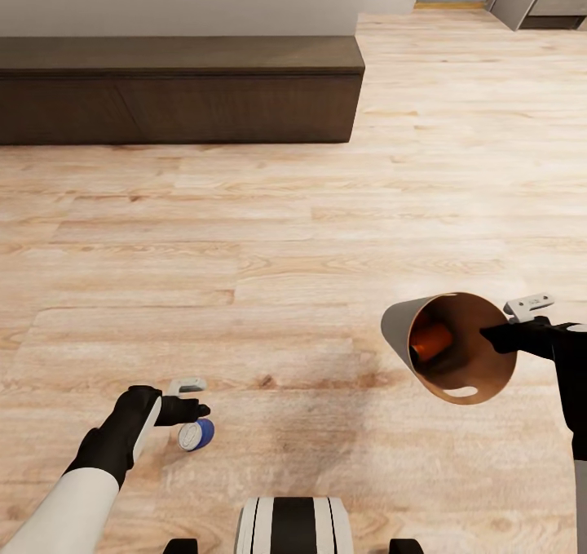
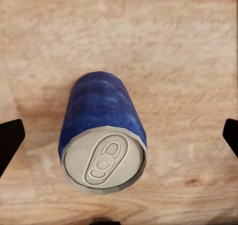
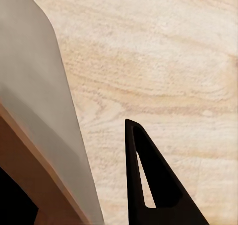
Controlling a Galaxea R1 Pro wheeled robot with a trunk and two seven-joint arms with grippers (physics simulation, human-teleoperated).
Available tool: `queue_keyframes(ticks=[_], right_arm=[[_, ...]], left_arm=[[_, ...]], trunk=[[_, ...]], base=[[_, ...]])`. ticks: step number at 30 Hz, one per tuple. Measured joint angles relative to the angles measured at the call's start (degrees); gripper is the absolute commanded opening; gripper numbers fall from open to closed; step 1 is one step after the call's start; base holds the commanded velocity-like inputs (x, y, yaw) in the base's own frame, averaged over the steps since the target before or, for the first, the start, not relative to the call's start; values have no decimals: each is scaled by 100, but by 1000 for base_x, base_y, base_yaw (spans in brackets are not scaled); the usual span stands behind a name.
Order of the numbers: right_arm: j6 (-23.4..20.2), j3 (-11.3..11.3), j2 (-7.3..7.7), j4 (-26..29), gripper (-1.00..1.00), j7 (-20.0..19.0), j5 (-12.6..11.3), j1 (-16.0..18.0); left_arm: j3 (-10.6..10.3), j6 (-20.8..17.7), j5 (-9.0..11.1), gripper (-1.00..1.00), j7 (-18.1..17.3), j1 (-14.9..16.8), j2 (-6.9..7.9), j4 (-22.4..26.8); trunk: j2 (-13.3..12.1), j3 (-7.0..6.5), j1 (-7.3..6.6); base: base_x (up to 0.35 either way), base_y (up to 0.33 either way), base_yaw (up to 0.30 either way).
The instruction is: Put the three can of soda from the living room inside the tash can in the kitchen.
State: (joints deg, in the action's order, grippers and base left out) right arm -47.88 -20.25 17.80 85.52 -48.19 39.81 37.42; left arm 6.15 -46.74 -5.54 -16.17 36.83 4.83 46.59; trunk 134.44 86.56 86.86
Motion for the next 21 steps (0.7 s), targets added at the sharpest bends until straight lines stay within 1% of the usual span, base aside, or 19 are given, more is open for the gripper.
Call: queue_keyframes(ticks=[13, 17, 20, 21], right_arm=[[5, -6, 41, 24, -100, -5, 15, 4], [4, -5, 46, 195, -100, -3, 12, 16], [-127, 3, 47, 348, -100, -15, 11, 53], [-294, 65, 51, 389, -100, -12, 42, 120]], left_arm=[[0, -5, -5, 100, 0, 0, 3, 16], [0, -39, -10, 100, -1, 0, 7, 10], [0, -64, -9, 100, -2, 0, 8, 8], [0, -87, -10, 100, -1, 0, 5, 8]], trunk=[[0, 76, 0], [0, 105, 0], [0, 130, 0], [0, 139, 0]], base=[[0, 0, 0], [0, 0, 0], [0, 0, 0], [0, 0, 0]])
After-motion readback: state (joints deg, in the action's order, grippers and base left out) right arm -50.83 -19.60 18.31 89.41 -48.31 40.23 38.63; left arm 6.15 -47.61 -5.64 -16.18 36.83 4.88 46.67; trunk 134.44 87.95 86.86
